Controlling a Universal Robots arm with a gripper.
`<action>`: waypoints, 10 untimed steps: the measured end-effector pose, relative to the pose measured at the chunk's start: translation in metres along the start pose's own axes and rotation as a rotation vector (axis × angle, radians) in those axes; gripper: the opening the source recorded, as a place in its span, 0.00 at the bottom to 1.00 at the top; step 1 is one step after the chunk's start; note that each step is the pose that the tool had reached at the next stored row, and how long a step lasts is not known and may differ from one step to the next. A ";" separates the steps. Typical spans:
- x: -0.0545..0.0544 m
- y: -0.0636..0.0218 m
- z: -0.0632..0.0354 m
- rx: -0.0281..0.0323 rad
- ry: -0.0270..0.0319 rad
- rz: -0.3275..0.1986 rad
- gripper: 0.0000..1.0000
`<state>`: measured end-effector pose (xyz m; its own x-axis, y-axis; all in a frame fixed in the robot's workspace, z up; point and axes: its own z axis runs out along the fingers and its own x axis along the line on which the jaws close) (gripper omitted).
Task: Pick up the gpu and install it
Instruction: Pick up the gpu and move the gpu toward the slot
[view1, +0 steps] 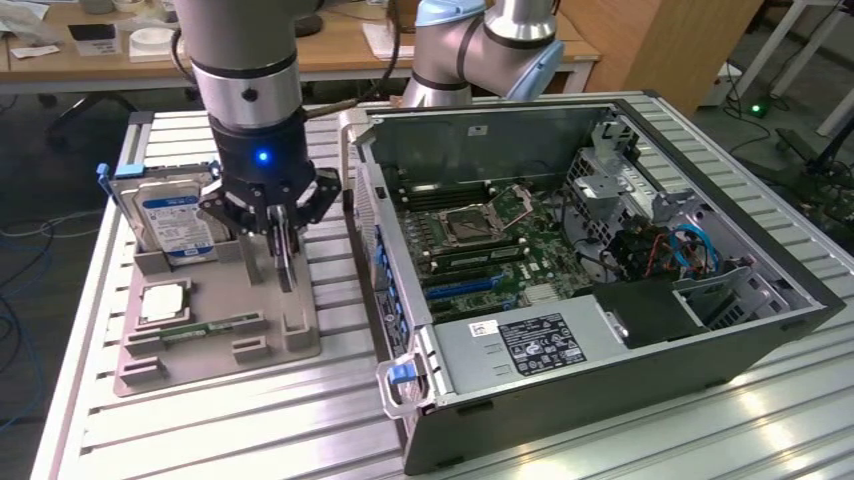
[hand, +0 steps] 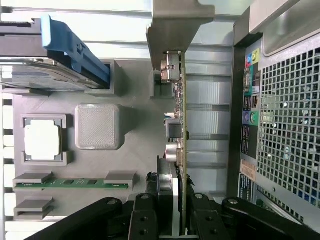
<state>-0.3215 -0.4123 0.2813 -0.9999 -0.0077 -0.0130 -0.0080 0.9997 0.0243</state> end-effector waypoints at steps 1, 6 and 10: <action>0.000 0.0000 -0.0019 -0.0001 0.0000 0.000 0.28; 0.000 0.0003 -0.0129 -0.0002 0.0000 0.000 0.28; 0.000 0.0005 -0.0185 -0.0008 0.0000 0.000 0.28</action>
<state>-0.3215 -0.4123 0.2998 -0.9999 -0.0077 -0.0130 -0.0080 0.9997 0.0251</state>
